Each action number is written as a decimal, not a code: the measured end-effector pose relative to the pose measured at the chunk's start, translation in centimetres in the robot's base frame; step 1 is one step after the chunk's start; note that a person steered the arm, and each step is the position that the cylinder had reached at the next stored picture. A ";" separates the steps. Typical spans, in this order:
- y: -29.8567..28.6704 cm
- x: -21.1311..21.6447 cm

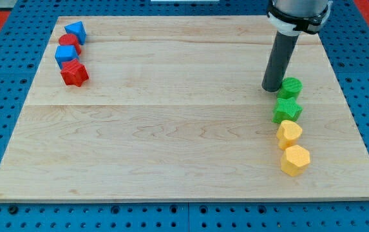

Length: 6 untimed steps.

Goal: Push the red star above the green circle

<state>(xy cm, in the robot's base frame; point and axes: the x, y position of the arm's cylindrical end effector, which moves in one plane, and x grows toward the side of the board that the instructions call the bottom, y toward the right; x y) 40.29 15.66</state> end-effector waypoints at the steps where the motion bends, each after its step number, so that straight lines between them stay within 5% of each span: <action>1: -3.2 0.0; 6: -38.1 5.2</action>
<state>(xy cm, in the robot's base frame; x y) 45.44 -22.46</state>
